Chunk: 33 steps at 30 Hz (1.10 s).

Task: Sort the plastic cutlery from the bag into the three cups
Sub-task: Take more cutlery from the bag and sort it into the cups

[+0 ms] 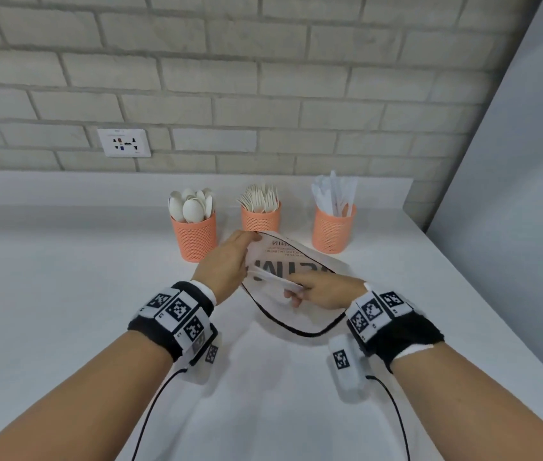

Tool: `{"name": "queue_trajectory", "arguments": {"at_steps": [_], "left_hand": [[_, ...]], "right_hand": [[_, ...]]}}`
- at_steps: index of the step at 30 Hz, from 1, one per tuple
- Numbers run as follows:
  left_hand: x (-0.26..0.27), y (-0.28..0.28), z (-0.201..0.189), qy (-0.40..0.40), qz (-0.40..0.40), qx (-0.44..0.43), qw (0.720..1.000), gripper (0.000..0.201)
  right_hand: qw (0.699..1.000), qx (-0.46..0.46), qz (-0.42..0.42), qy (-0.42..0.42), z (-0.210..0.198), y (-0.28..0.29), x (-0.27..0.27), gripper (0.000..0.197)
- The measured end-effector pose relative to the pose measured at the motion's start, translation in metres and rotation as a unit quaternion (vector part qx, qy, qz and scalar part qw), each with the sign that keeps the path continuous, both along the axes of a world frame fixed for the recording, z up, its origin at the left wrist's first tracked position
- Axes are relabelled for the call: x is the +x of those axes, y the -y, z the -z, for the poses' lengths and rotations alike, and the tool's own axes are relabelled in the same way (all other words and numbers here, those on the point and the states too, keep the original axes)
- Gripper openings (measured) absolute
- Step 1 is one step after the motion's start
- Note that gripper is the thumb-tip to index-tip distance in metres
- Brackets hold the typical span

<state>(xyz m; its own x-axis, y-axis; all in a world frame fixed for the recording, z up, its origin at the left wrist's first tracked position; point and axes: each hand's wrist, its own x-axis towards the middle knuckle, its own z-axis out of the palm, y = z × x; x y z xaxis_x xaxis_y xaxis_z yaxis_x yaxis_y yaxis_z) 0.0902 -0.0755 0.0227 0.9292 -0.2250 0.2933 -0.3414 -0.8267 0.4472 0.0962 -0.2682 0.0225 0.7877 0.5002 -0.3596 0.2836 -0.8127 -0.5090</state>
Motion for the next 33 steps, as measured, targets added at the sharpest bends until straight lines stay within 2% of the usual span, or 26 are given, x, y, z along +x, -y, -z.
{"name": "queue_trajectory", "arguments": {"at_steps": [4,7,9,11,12,14,16,19,21,23,25,27,29,30,31,33], "left_hand": [[0.012,-0.001,0.002,-0.021,-0.007,-0.025,0.999,0.036],[0.013,0.006,0.008,-0.076,0.051,-0.043,0.995,0.05],[0.01,0.013,0.012,-0.158,0.087,0.02,0.983,0.061],[0.009,0.019,0.019,-0.239,0.105,0.136,0.956,0.048],[0.008,0.021,0.023,-0.28,0.102,0.182,0.937,0.042],[0.007,0.026,0.03,-0.35,0.083,0.213,0.908,0.049],[0.007,0.031,0.037,-0.367,0.08,0.225,0.899,0.056],[0.013,0.036,0.039,-0.34,0.076,0.248,0.904,0.052],[0.016,0.038,0.039,-0.333,0.078,0.265,0.902,0.047],[0.018,0.04,0.037,-0.328,0.094,0.28,0.897,0.048],[0.018,0.04,0.036,-0.335,0.104,0.291,0.89,0.058],[0.018,0.038,0.035,-0.341,0.114,0.3,0.883,0.067],[0.019,0.036,0.035,-0.345,0.126,0.301,0.88,0.07],[0.02,0.035,0.035,-0.348,0.129,0.298,0.88,0.07],[0.021,0.034,0.035,-0.35,0.13,0.297,0.879,0.07],[0.021,0.034,0.035,-0.352,0.131,0.301,0.877,0.07]], "right_hand": [[0.994,0.106,-0.027,-0.017,-0.011,0.026,-0.013,0.023],[0.968,0.251,-0.005,-0.018,-0.031,0.029,-0.017,0.02],[0.931,0.364,0.023,-0.03,-0.045,0.031,-0.013,0.019],[0.891,0.45,0.055,-0.035,-0.063,0.037,-0.006,0.02],[0.879,0.47,0.073,-0.021,-0.071,0.041,0.0,0.019],[0.863,0.489,0.119,0.031,-0.08,0.05,0.019,0.018],[0.847,0.489,0.181,0.101,-0.082,0.059,0.042,0.017],[0.809,0.476,0.267,0.218,-0.07,0.066,0.078,0.014],[0.781,0.482,0.303,0.257,-0.055,0.067,0.1,0.015],[0.773,0.48,0.319,0.267,-0.041,0.066,0.119,0.014],[0.783,0.46,0.332,0.255,-0.028,0.064,0.134,0.016],[0.816,0.393,0.346,0.243,-0.015,0.063,0.148,0.019],[0.867,0.242,0.356,0.25,-0.005,0.063,0.161,0.03],[0.88,0.17,0.358,0.261,-0.002,0.063,0.166,0.035],[0.878,0.136,0.361,0.284,0.0,0.063,0.169,0.038],[0.851,0.171,0.356,0.347,0.002,0.063,0.17,0.035]]}}
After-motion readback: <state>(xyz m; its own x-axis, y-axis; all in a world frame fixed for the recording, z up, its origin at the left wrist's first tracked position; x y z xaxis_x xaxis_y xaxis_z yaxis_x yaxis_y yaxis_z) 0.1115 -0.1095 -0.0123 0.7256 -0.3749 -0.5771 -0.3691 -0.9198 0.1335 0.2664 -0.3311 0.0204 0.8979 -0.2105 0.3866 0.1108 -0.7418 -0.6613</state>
